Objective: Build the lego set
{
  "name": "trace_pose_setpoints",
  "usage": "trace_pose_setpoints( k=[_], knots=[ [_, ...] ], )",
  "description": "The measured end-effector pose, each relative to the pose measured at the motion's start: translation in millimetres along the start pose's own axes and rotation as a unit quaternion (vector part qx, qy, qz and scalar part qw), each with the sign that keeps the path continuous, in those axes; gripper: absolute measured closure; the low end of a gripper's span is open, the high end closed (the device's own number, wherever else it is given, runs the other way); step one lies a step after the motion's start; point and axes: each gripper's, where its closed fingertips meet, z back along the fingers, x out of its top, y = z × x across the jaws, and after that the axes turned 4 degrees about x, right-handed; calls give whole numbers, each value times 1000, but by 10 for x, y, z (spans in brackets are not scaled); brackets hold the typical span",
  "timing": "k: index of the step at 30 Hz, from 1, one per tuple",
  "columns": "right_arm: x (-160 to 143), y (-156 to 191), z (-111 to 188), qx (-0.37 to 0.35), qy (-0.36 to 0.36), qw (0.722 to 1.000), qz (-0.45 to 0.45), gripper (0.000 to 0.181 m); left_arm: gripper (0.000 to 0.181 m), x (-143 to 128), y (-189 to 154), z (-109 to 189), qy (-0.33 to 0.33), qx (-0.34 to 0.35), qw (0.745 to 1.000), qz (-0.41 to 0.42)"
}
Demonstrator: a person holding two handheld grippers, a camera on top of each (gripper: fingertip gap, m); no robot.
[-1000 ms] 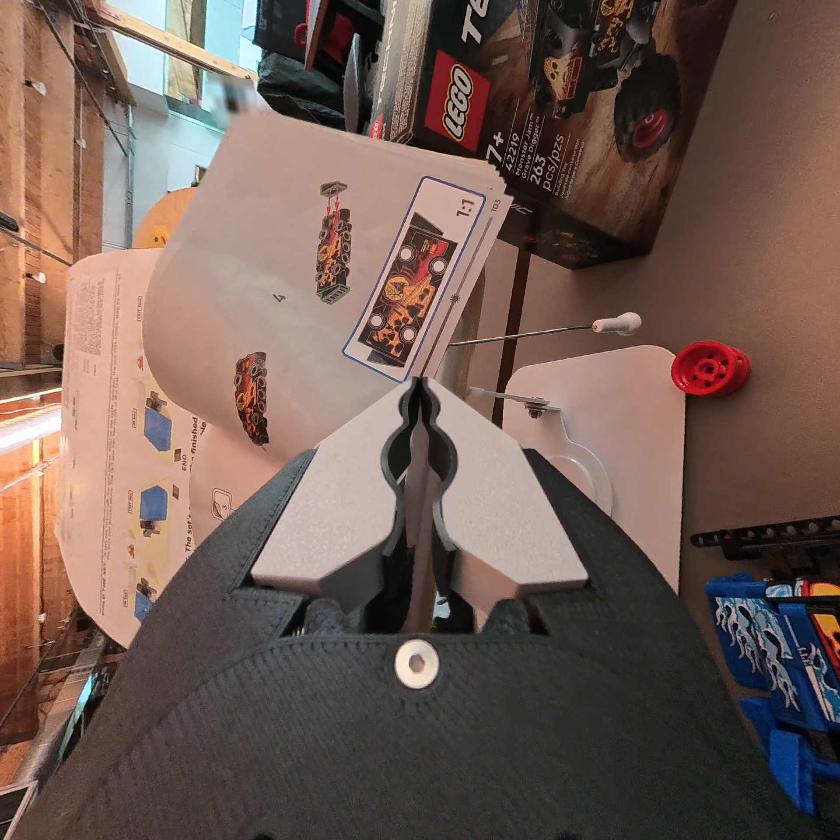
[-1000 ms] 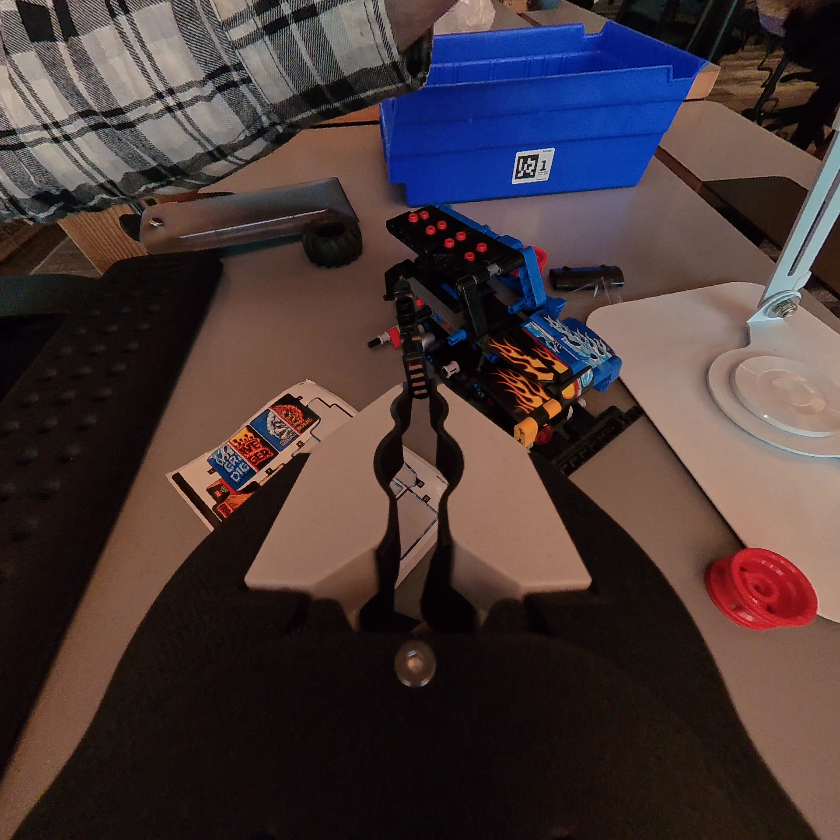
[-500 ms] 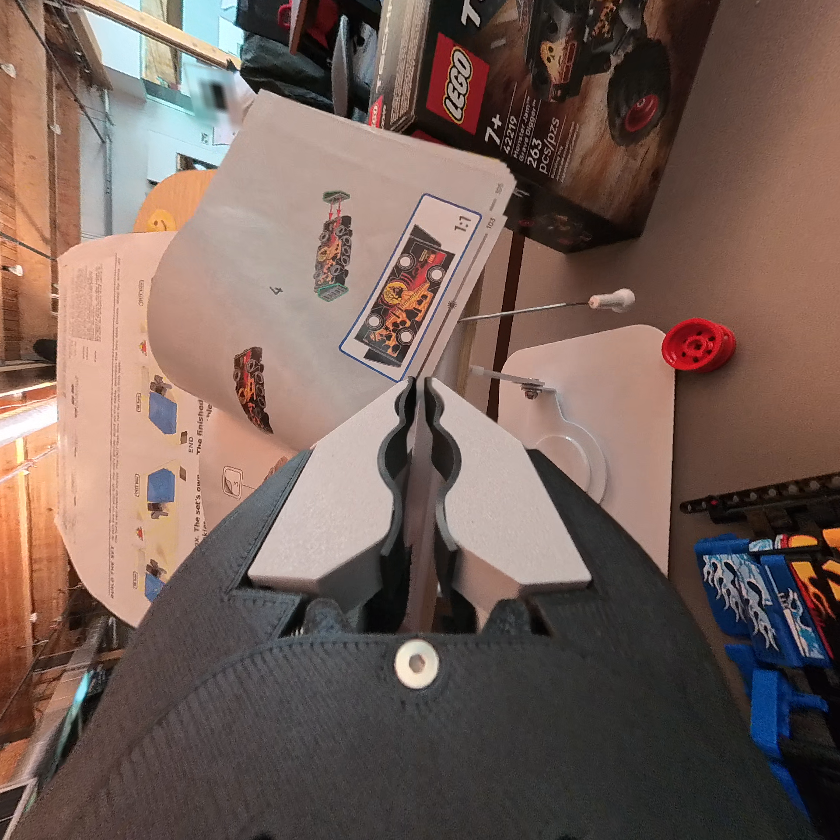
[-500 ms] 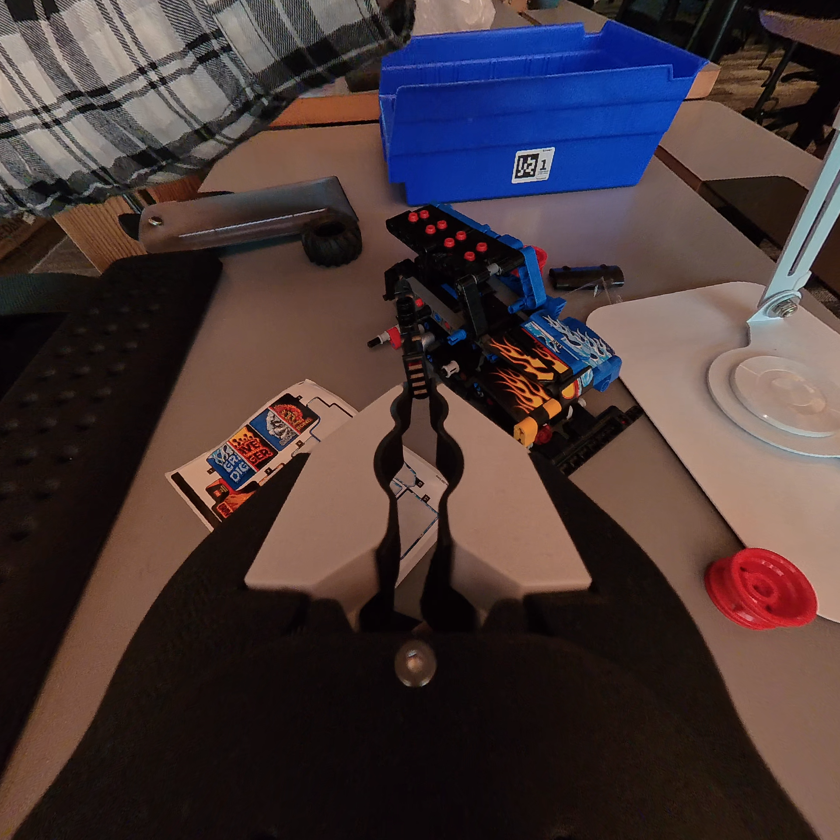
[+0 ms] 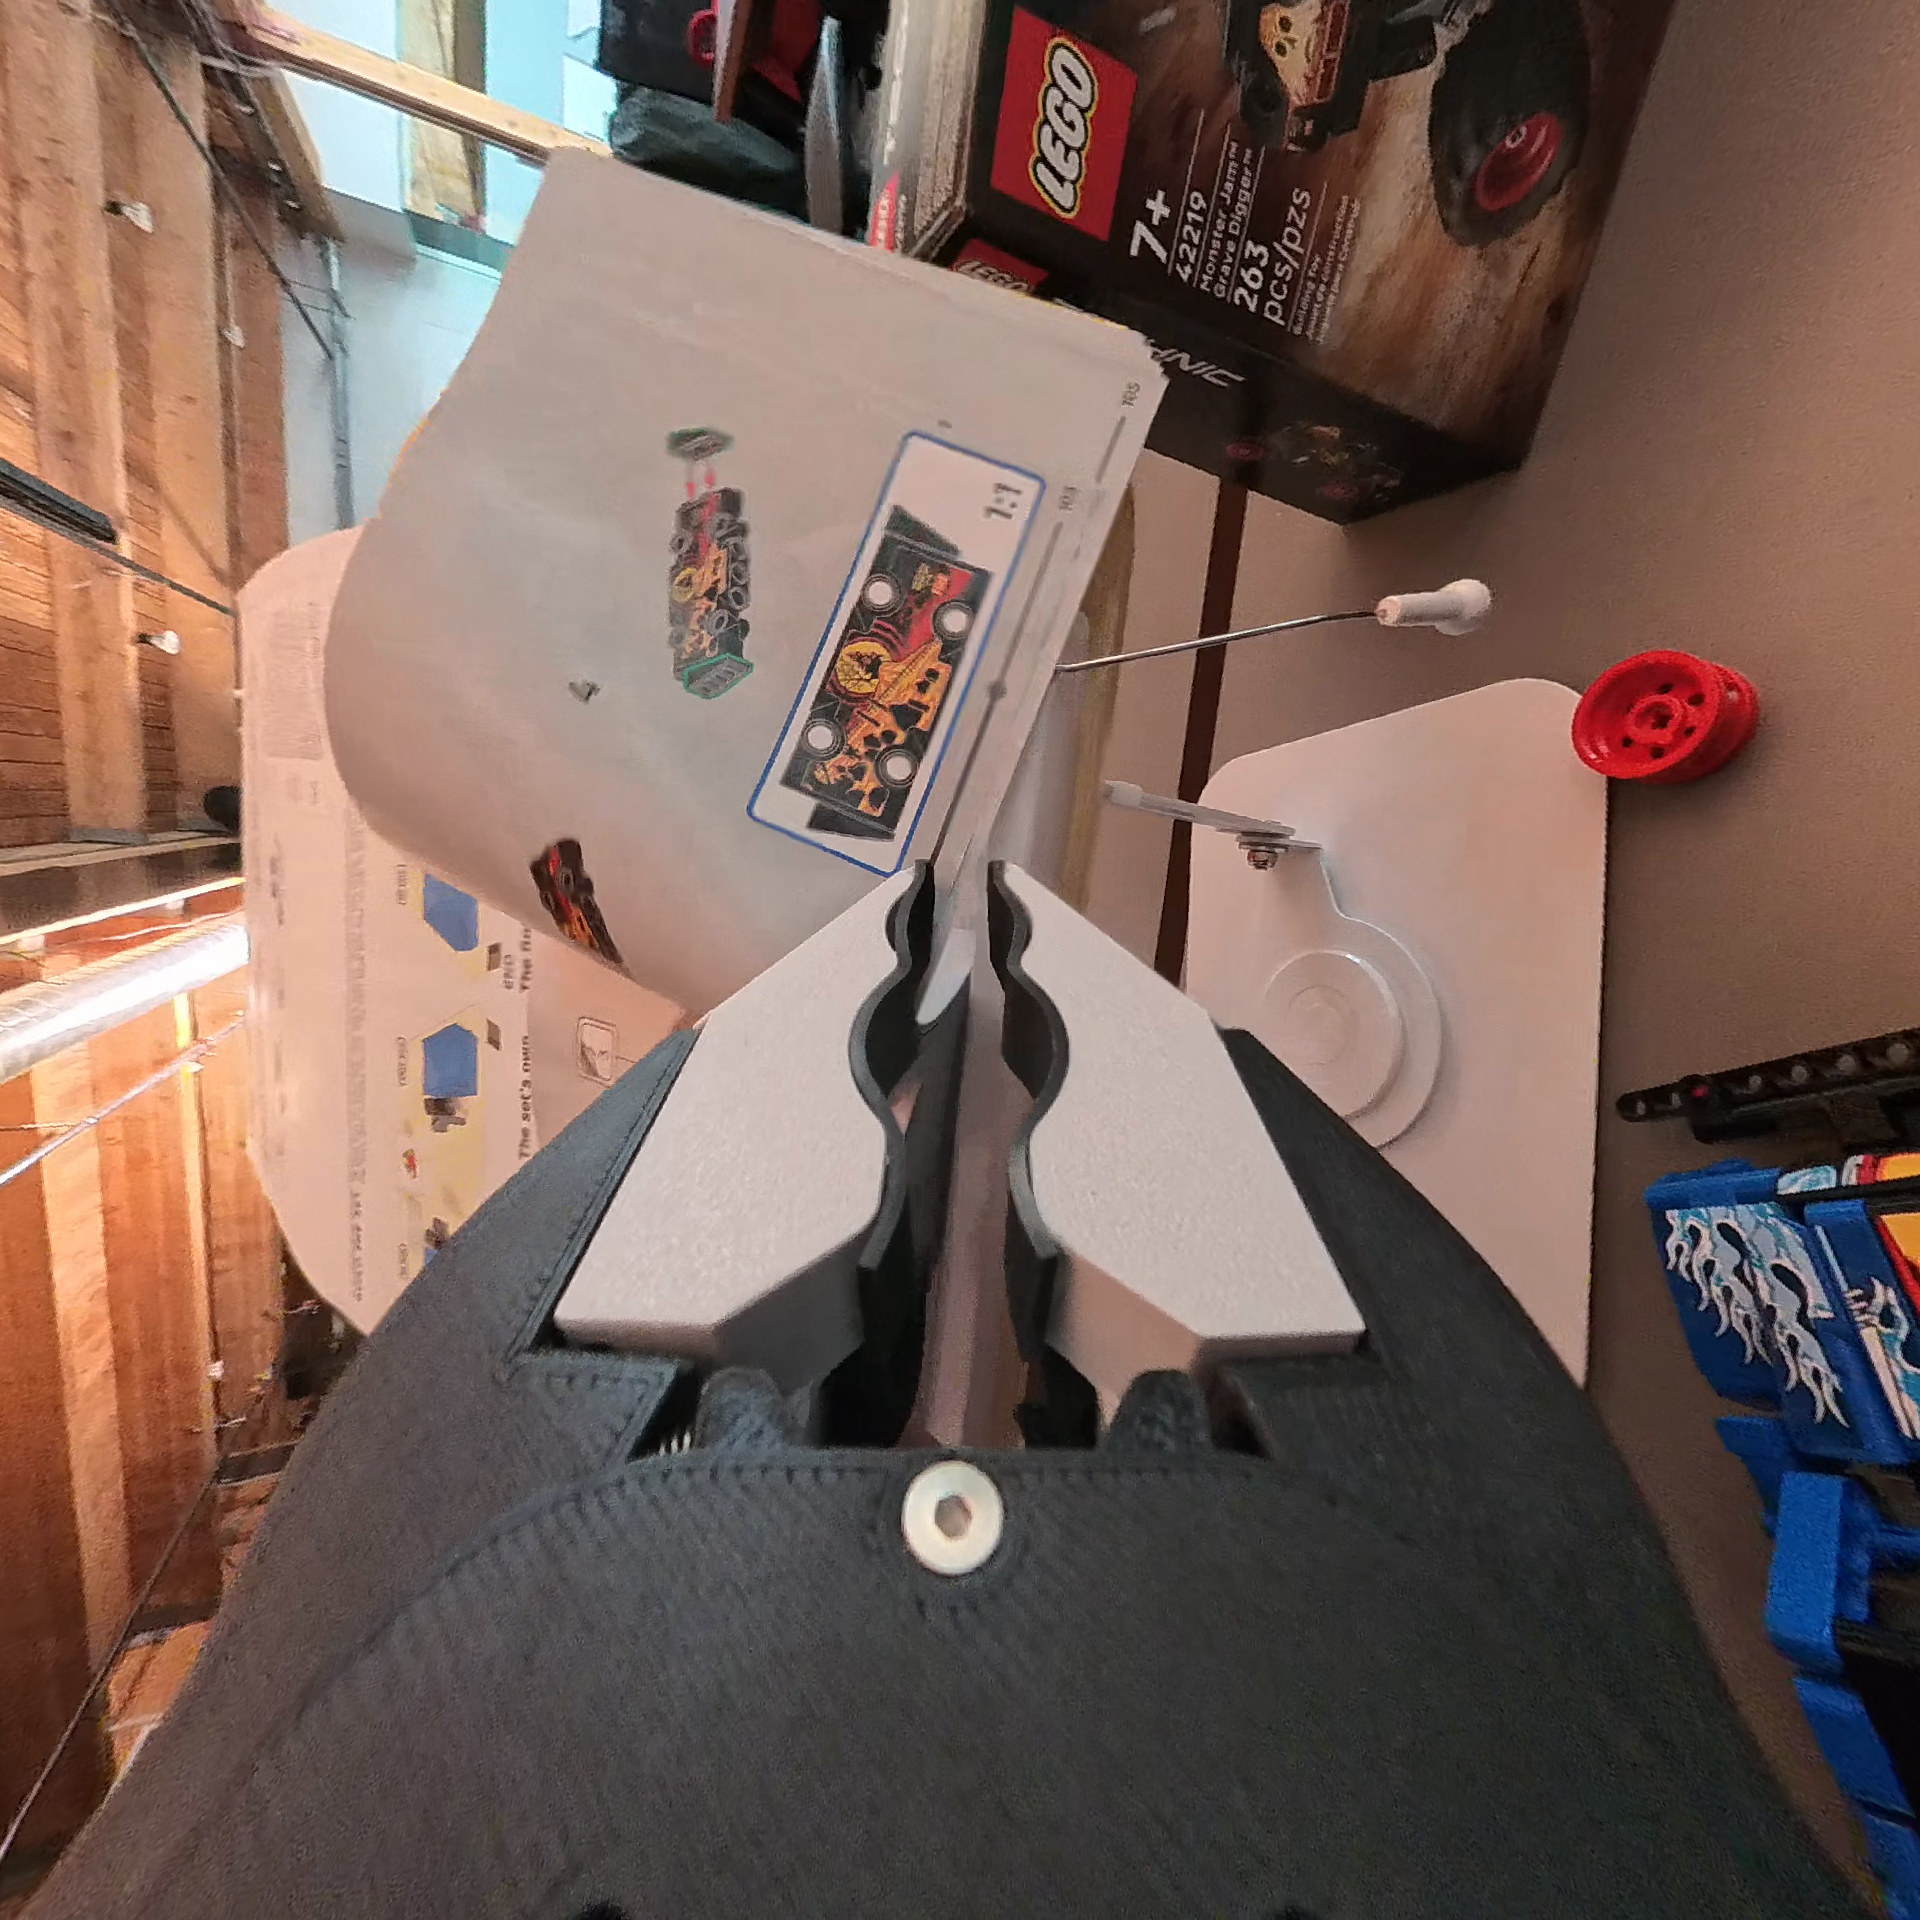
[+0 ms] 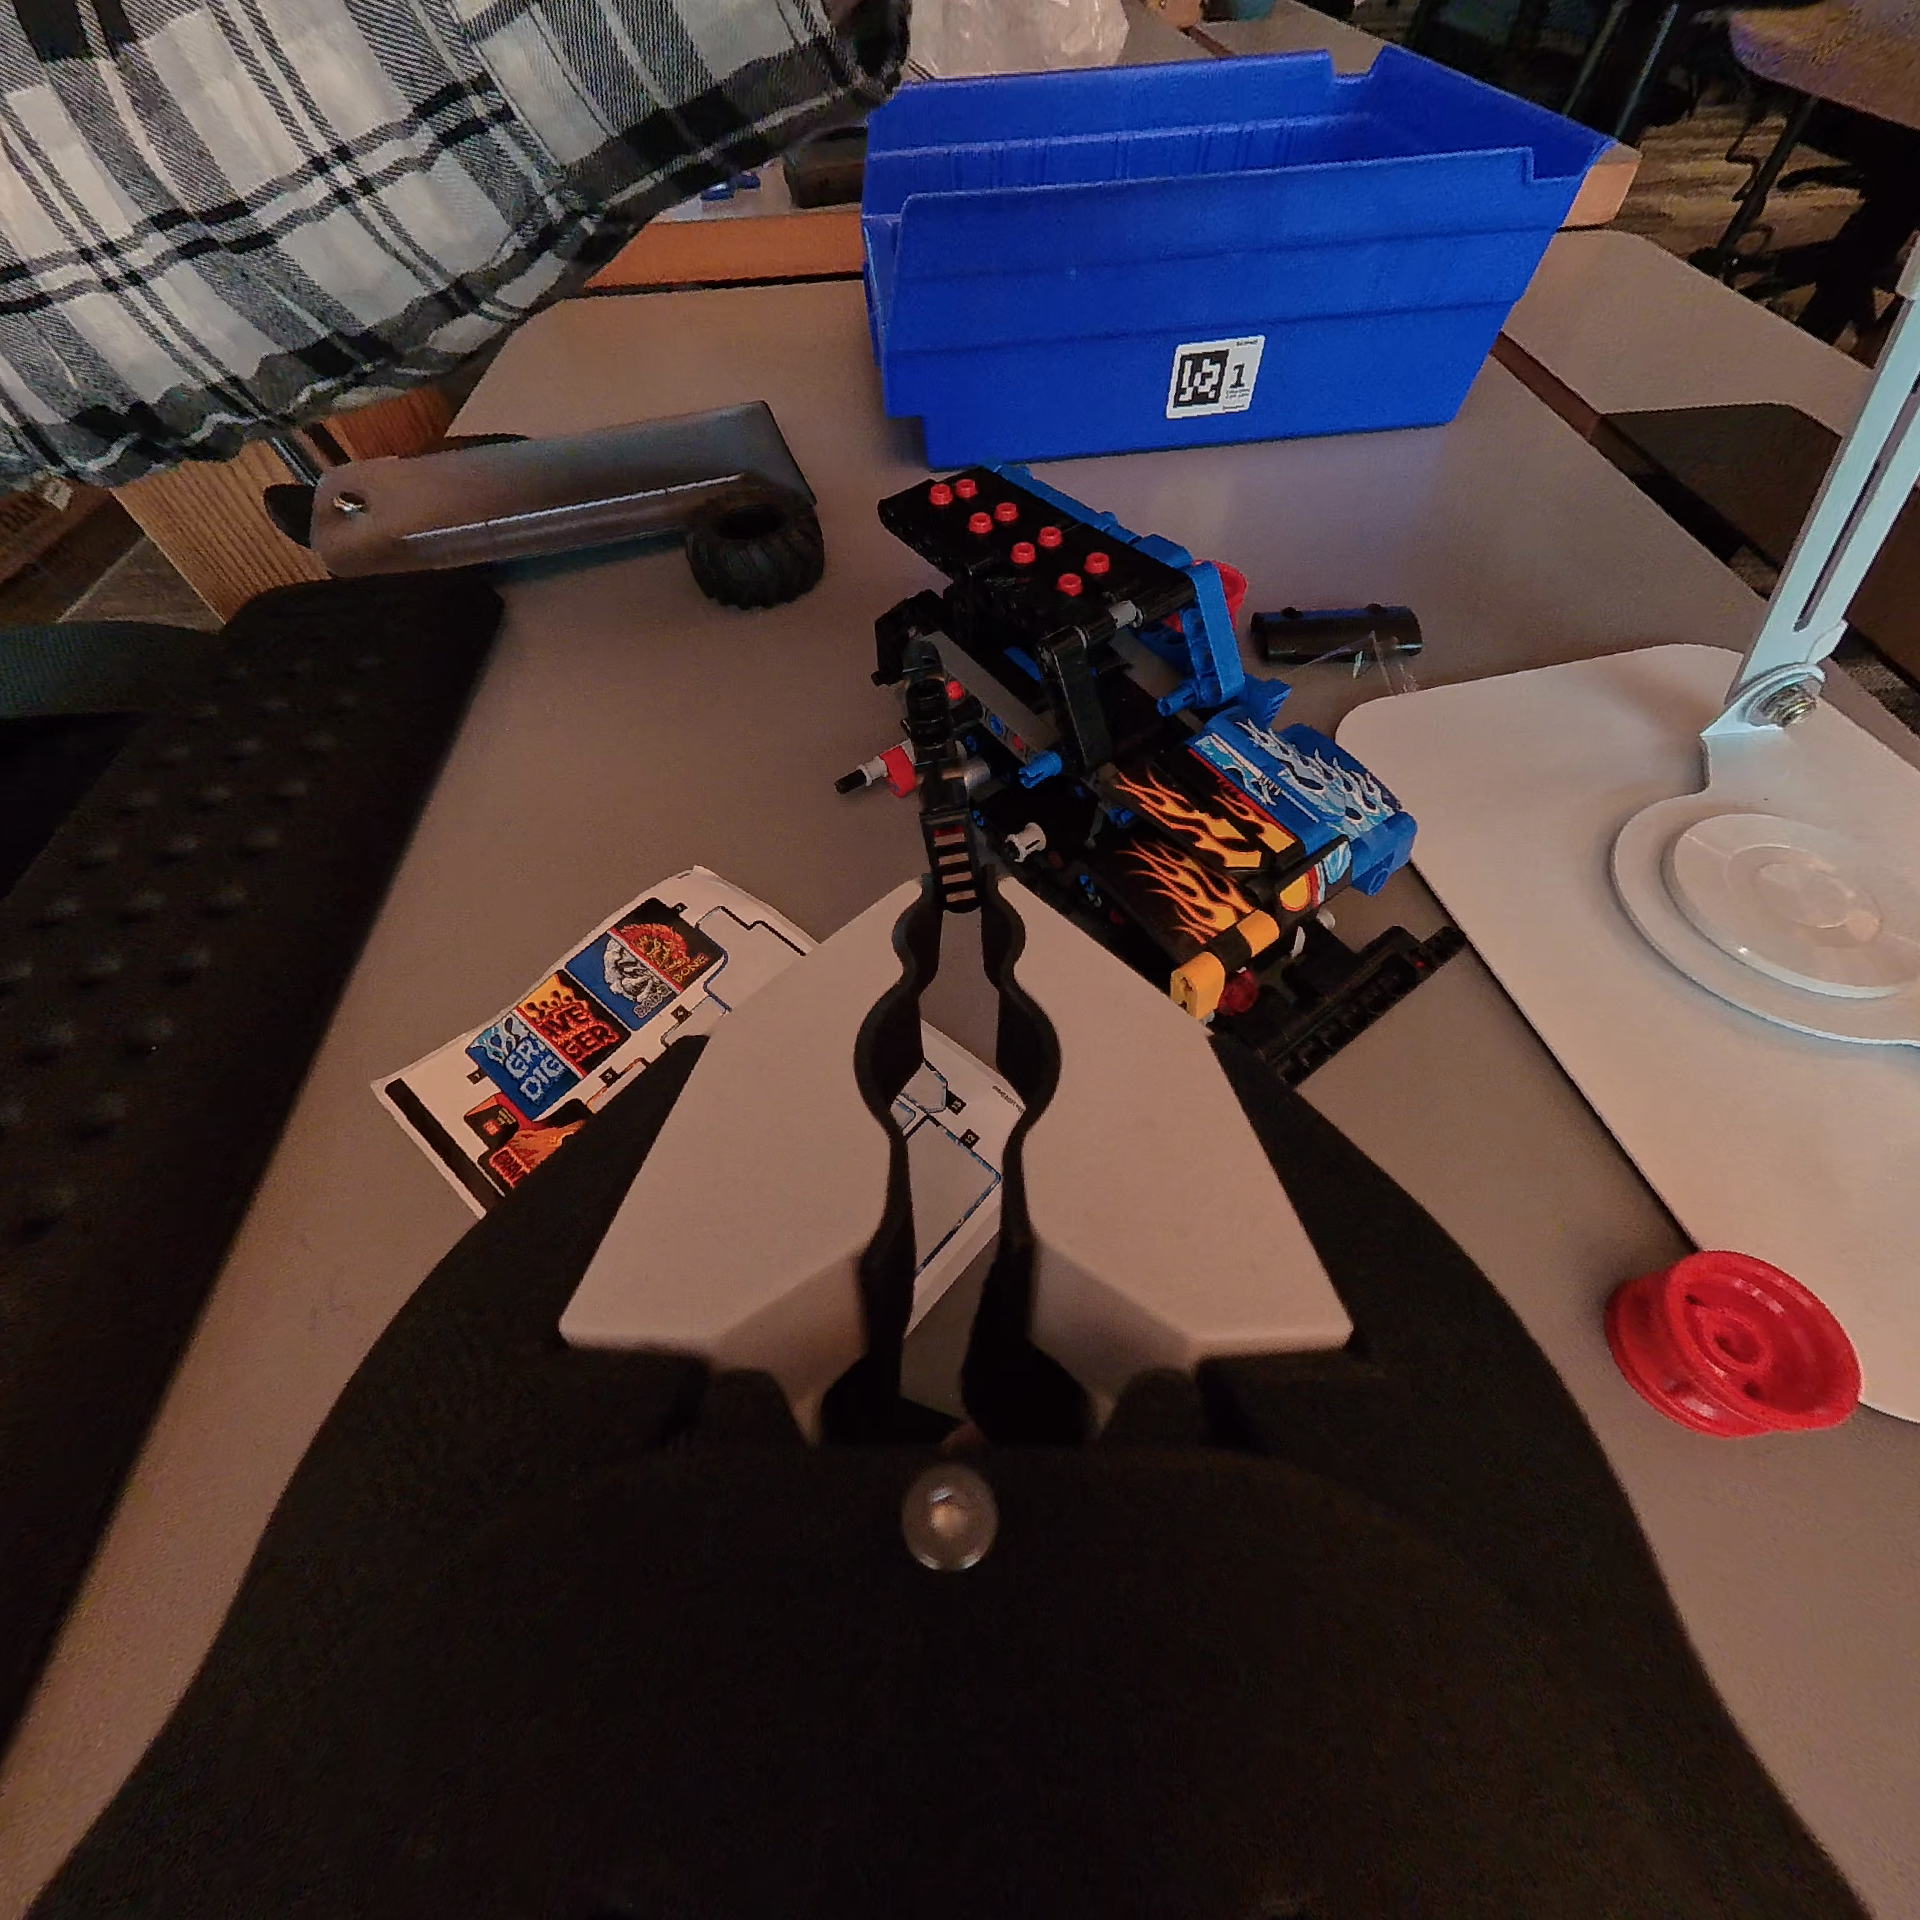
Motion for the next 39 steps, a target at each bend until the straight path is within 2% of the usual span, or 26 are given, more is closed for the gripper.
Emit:
trace_pose_setpoints(
  k=[27, 39],
  knots=[
    [-10, 4, -11, 2, 2, 1000, 0, 176, 155, -105, 215, 185, -19, 28, 998, 61],
    [-17, 4, -14, 3, 4, 1000, 0, 176, 169, -282, 91, 137, 14, -22, 998, 63]
  ],
)
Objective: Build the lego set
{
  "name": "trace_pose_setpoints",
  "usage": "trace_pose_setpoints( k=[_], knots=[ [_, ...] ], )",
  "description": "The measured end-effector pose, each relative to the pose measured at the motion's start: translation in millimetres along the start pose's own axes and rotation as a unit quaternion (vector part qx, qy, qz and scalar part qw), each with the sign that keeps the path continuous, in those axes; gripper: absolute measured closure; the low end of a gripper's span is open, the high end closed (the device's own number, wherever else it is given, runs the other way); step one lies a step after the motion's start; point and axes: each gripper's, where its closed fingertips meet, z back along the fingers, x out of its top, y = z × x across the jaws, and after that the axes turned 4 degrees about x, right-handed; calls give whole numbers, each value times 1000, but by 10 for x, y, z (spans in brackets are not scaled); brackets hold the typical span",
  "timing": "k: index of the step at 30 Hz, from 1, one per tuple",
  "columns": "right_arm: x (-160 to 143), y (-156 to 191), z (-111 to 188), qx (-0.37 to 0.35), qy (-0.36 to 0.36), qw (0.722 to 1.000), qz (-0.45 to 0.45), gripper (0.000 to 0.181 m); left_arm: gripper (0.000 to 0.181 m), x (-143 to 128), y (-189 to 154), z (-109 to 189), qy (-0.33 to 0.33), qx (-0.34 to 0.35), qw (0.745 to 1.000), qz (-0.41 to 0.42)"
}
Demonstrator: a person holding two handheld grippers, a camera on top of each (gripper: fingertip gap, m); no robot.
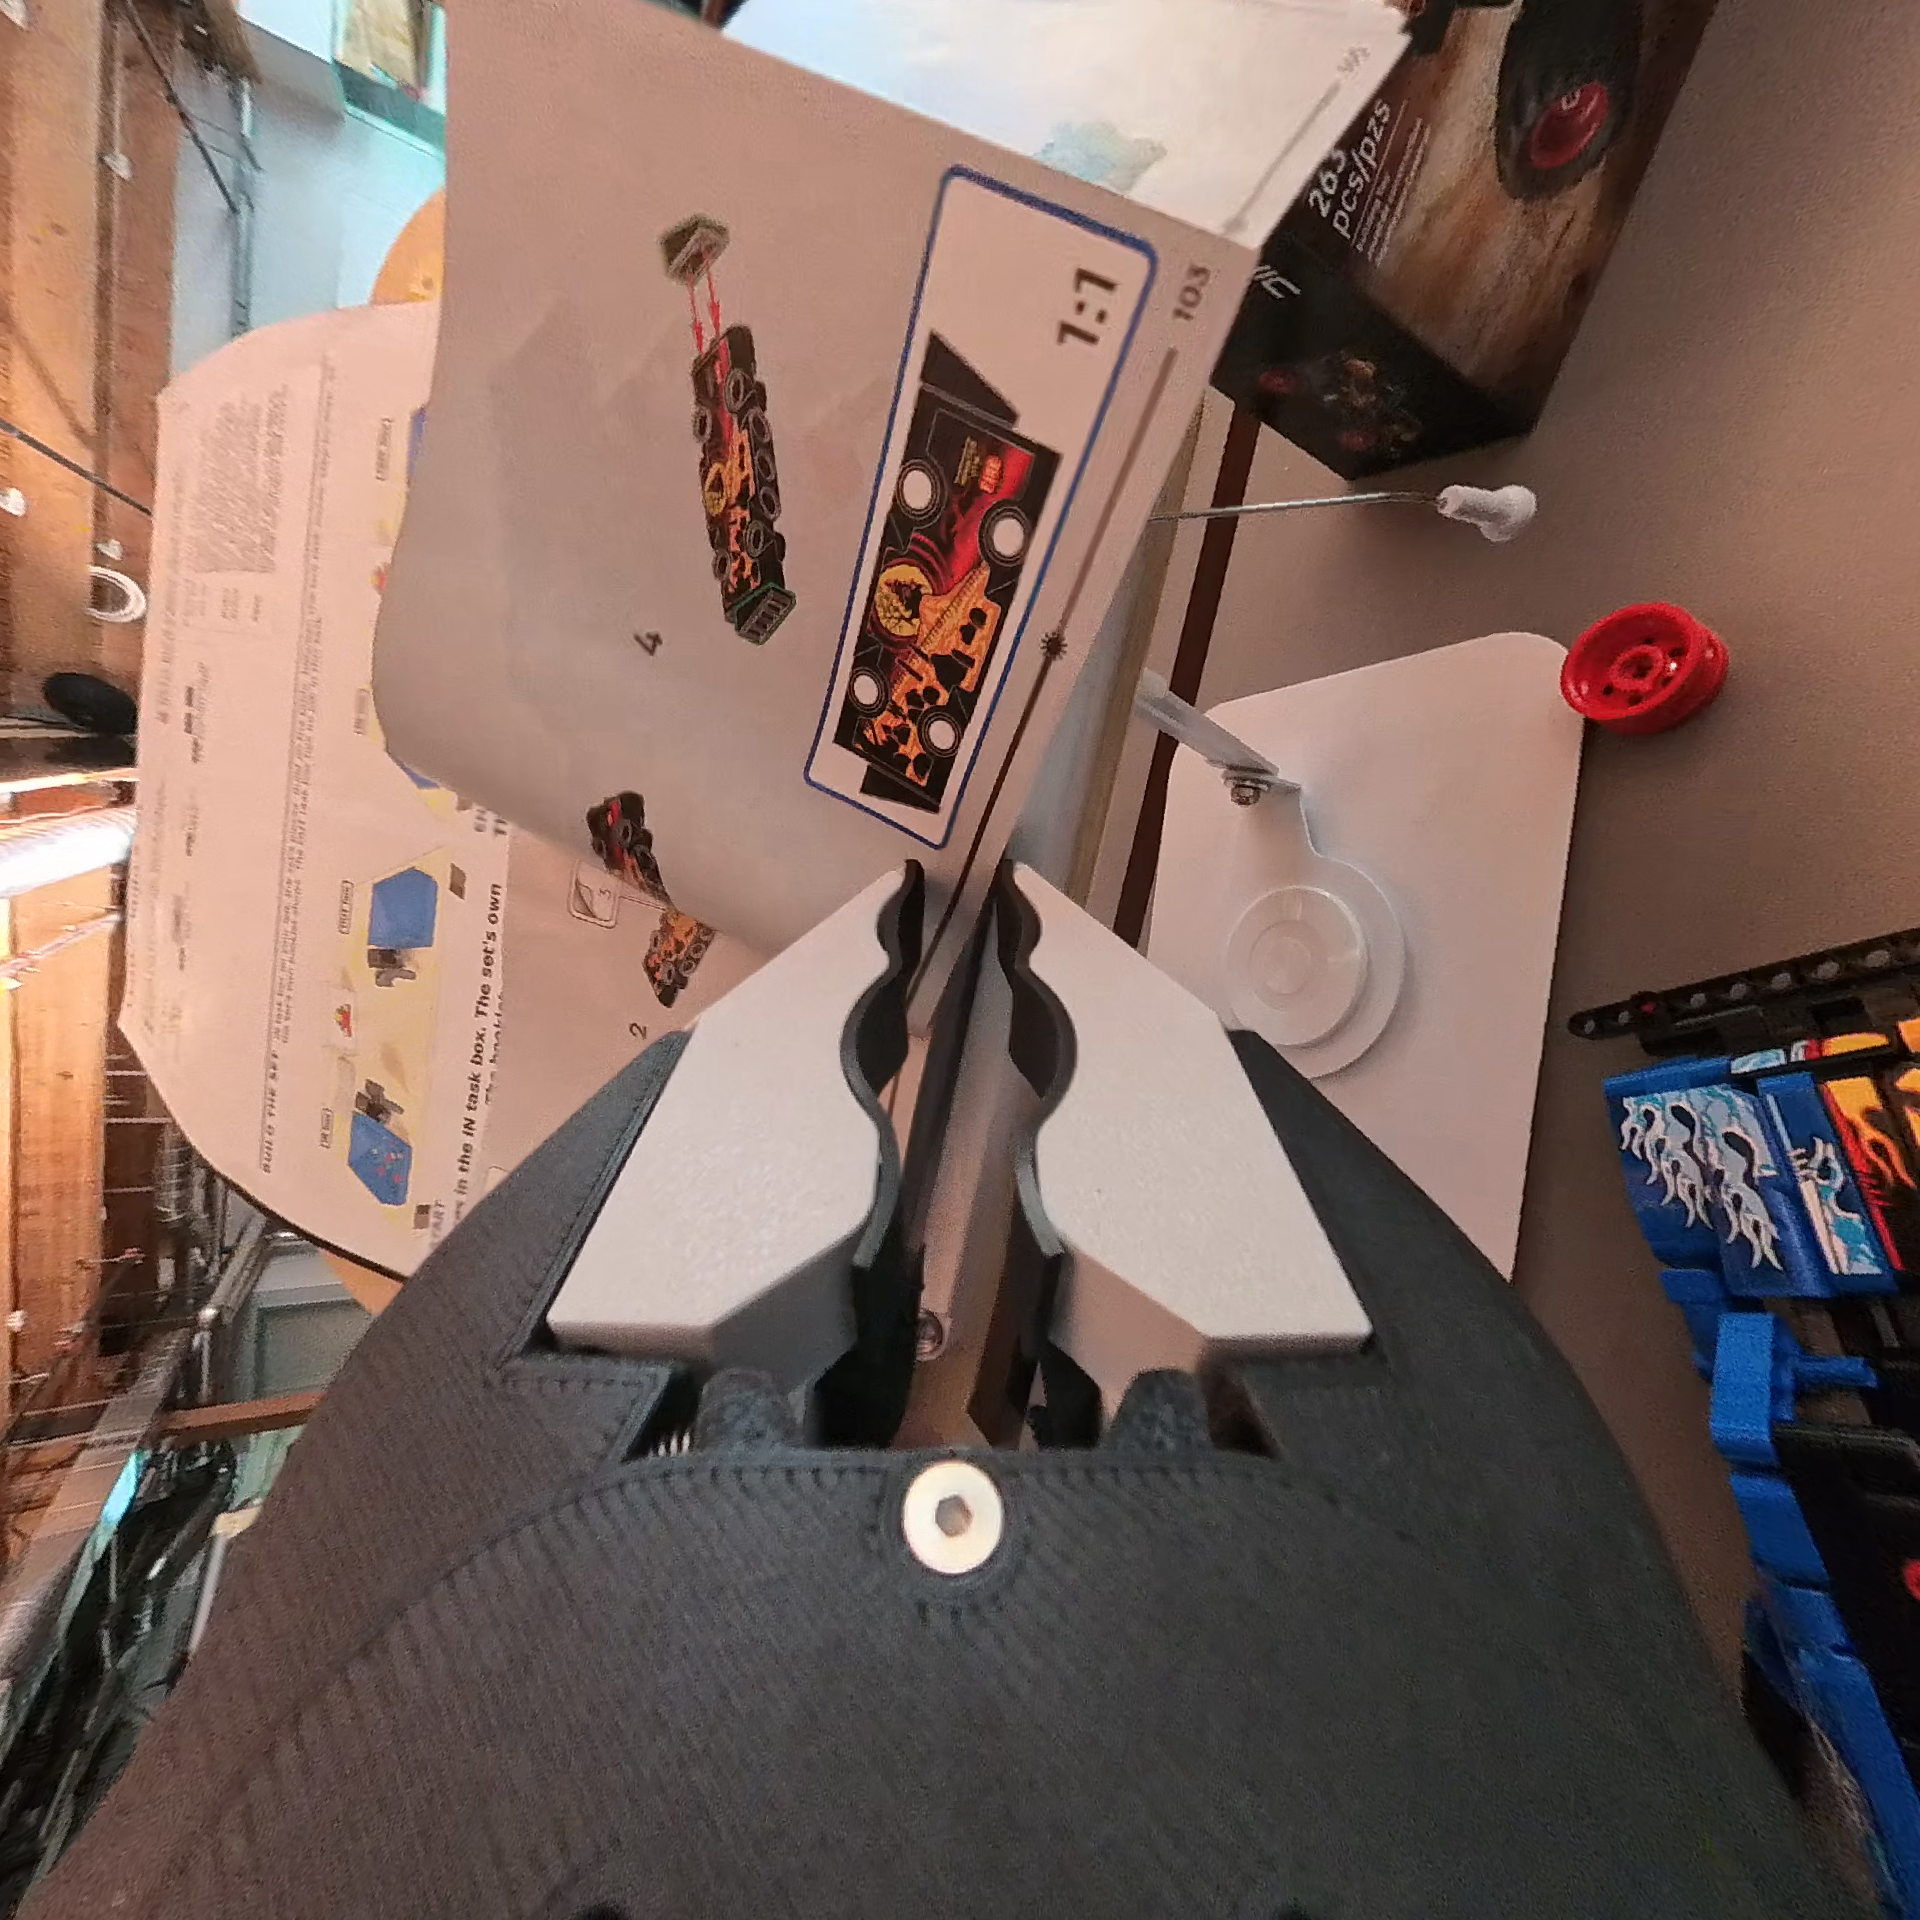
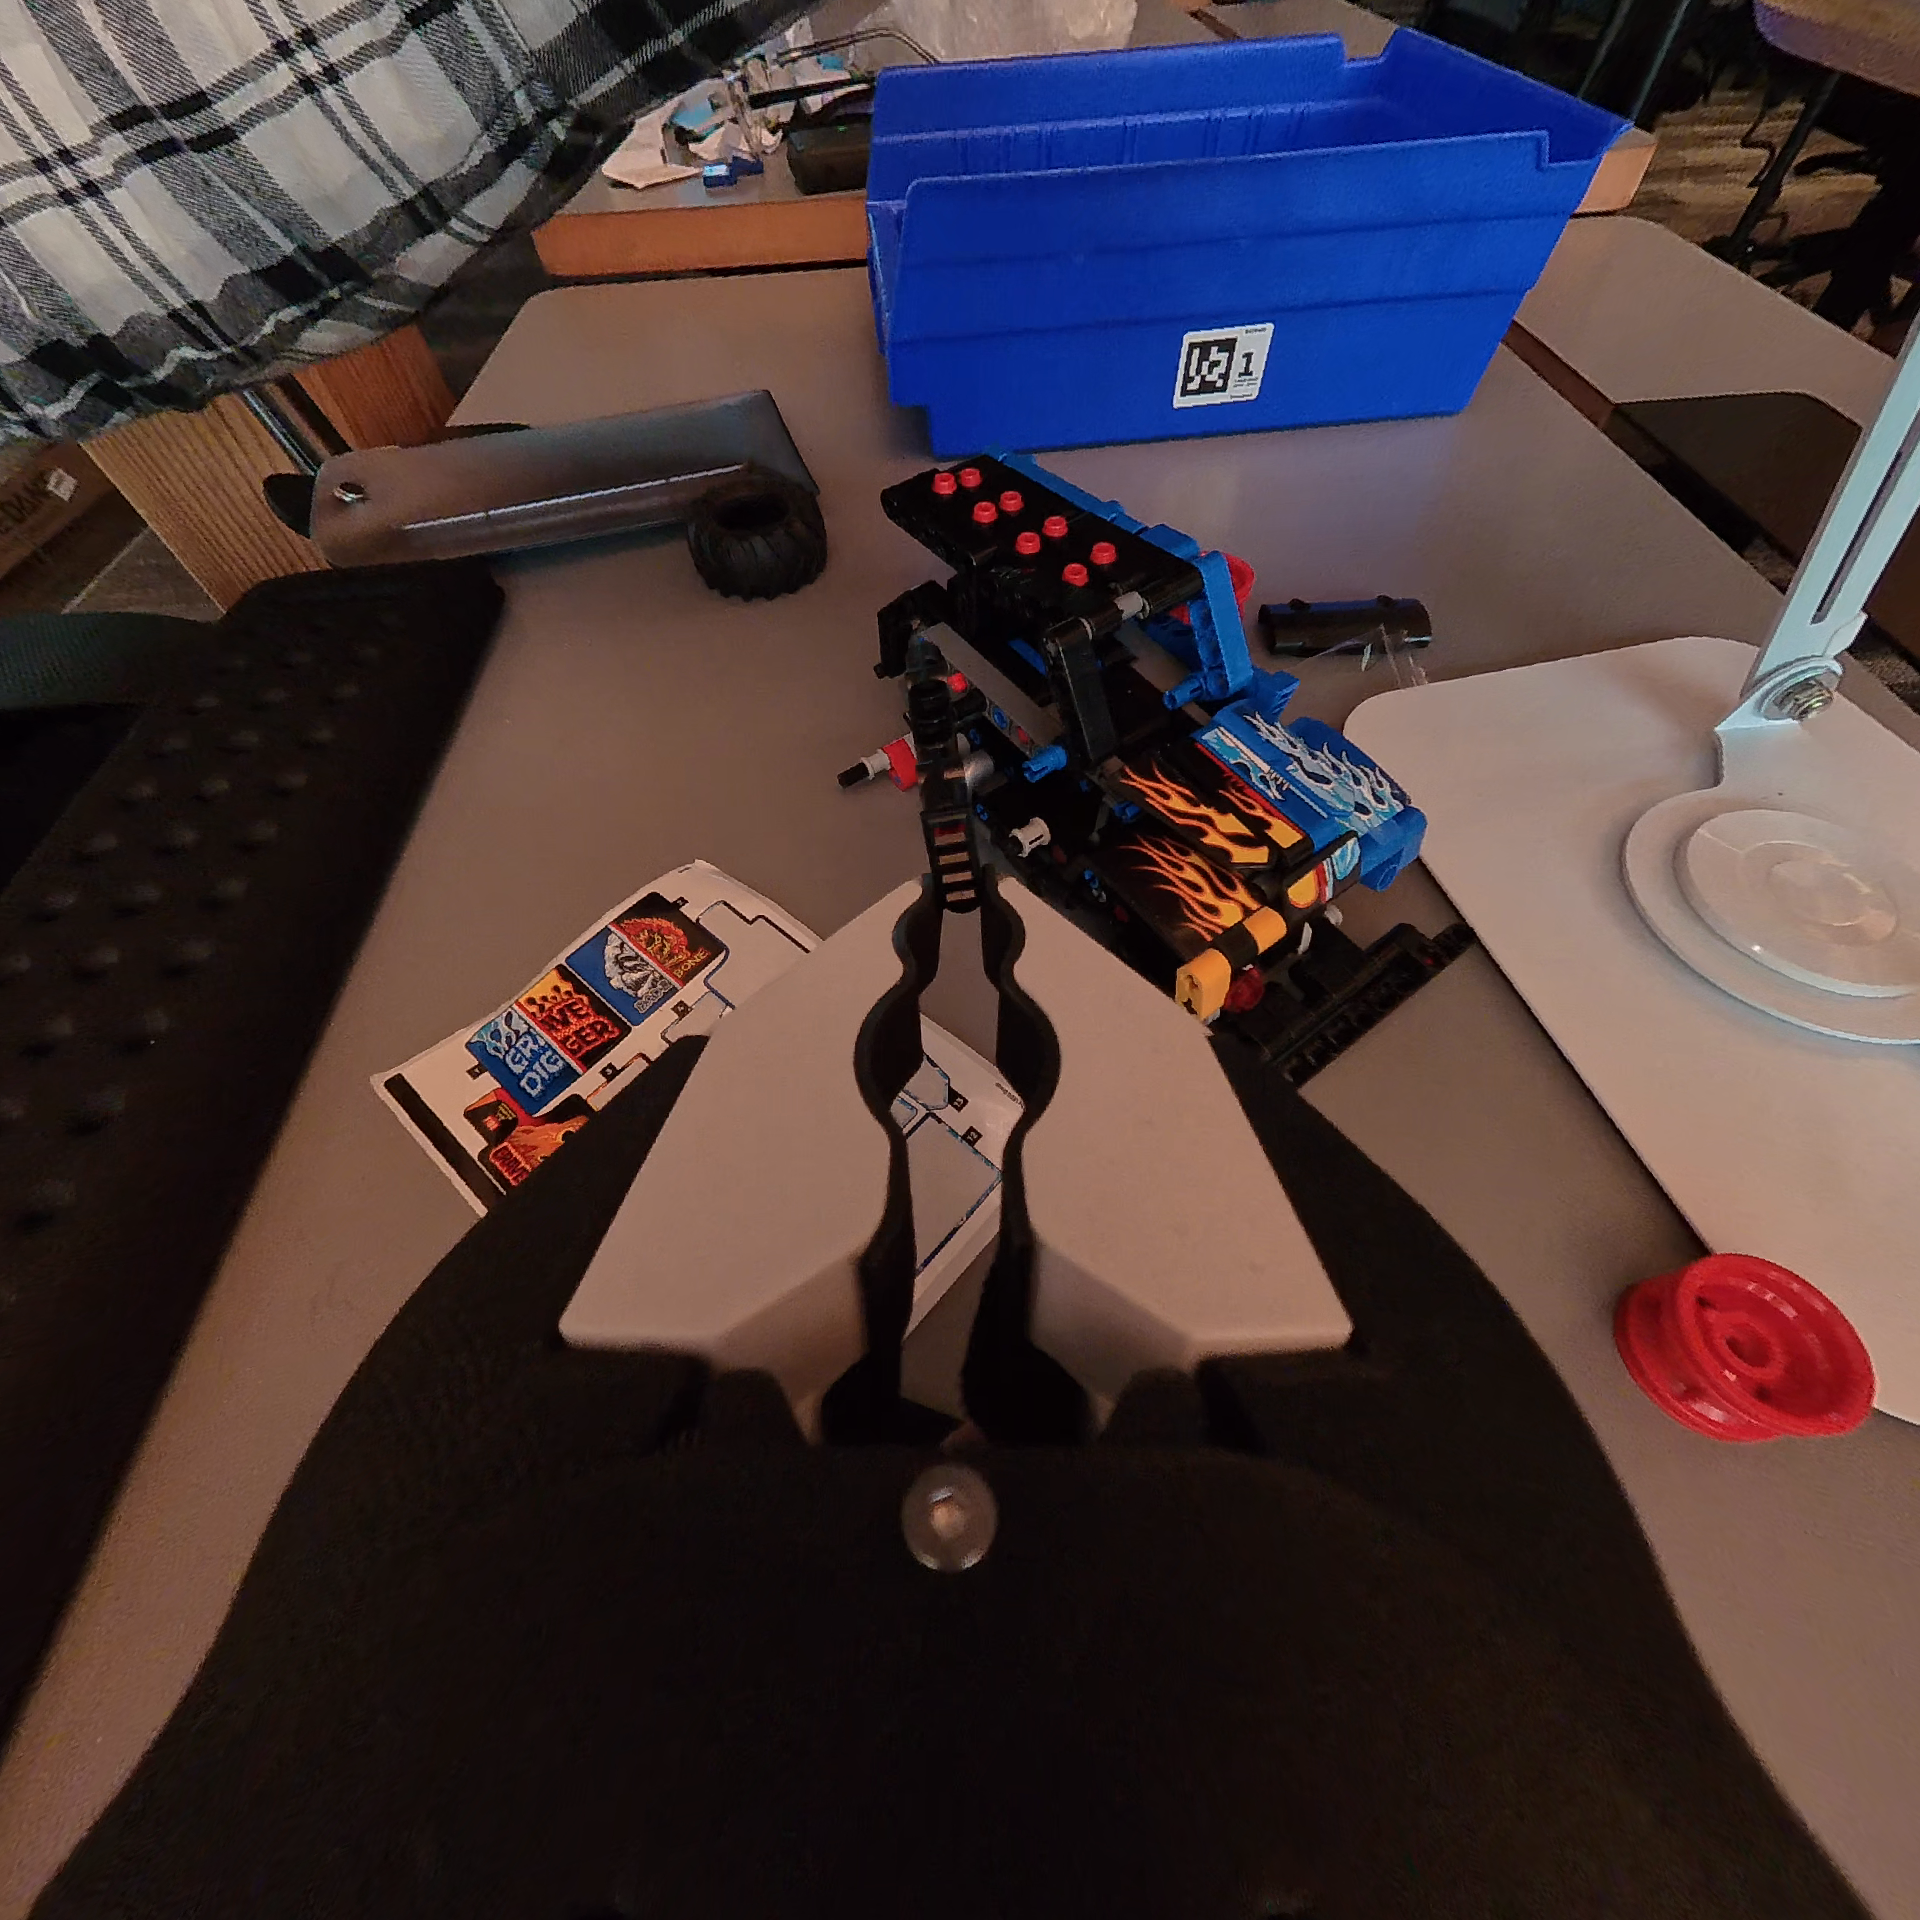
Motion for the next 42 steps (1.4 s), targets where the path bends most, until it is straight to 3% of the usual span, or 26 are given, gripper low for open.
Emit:
trace_pose_setpoints(
  k=[5, 11, 18, 25, 32, 38, 42],
  knots=[
    [-3, 2, -5, 1, 1, 1000, 0, 176, 181, -53, -41, 0, 4, -6, 1000, 6],
    [-2, -3, 0, 0, 0, 1000, 0, 176, 181, -60, -17, 14, -7, 0, 999, 38],
    [2, 4, -1, 0, 0, 1000, 1, 176, 181, -123, 143, 128, -28, 36, 987, 155],
    [5, 2, 8, -1, -1, 1000, 1, 176, 178, -448, 331, 295, -29, 89, 947, 306],
    [-13, 12, -7, 1, 2, 1000, 0, 176, 162, -869, 425, 497, -21, 124, 882, 453],
    [-10, 17, -4, 1, 1, 1000, 0, 176, 150, -1048, 283, 658, 32, 145, 885, 442],
    [3, 31, 0, 2, 0, 1000, 1, 176, 145, -959, 199, 768, 39, 143, 895, 421]
  ],
)
